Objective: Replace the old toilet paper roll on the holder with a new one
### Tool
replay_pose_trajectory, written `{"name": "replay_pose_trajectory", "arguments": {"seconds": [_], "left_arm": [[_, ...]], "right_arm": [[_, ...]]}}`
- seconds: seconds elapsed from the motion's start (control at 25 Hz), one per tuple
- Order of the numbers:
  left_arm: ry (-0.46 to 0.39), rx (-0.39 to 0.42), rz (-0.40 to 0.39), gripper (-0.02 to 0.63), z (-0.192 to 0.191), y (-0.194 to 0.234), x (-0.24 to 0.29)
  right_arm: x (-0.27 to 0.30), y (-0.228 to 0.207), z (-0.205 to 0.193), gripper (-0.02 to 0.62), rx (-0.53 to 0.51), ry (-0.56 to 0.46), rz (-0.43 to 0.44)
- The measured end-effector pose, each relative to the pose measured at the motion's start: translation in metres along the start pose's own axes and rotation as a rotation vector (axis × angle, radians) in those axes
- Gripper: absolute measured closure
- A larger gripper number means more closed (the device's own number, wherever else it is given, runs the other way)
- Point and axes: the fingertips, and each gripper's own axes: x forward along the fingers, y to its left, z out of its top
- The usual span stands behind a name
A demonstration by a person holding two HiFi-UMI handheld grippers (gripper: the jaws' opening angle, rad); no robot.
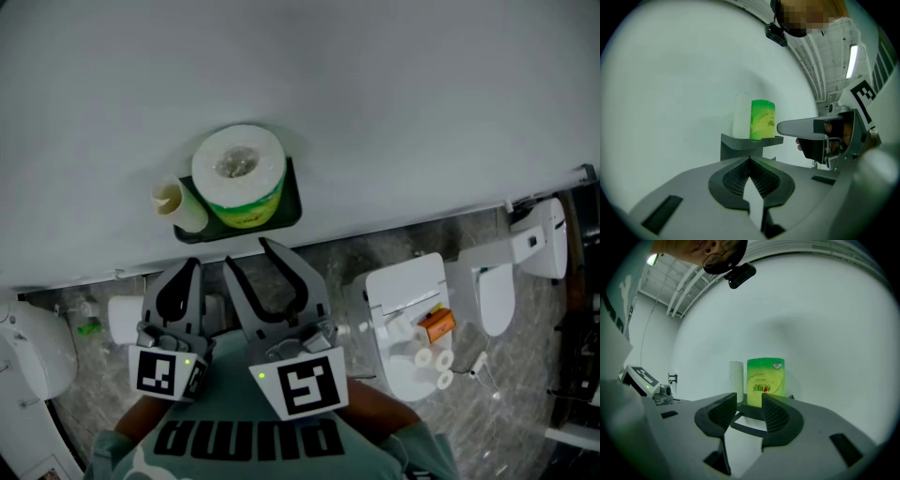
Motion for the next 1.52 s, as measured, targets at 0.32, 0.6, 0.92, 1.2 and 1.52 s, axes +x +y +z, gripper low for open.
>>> {"name": "replay_pose_trajectory", "arguments": {"seconds": [0.32,0.6,0.92,1.2,1.52], "left_arm": [[0.035,0.015,-0.020,0.603,-0.003,-0.032,0.012],[0.055,0.022,-0.028,0.603,-0.009,-0.054,0.020],[0.046,0.051,-0.027,0.603,-0.013,-0.064,0.024],[0.038,0.026,-0.005,0.603,-0.015,-0.062,0.024],[0.049,0.043,-0.011,0.603,-0.016,-0.057,0.023]], "right_arm": [[-0.019,-0.033,0.002,0.430,0.083,-0.043,0.016],[-0.031,-0.058,-0.013,0.430,0.156,-0.025,0.042],[-0.040,-0.072,-0.036,0.430,0.228,0.022,0.105],[-0.039,-0.070,-0.042,0.430,0.241,0.041,0.137],[-0.036,-0.062,-0.046,0.430,0.229,0.056,0.150]]}}
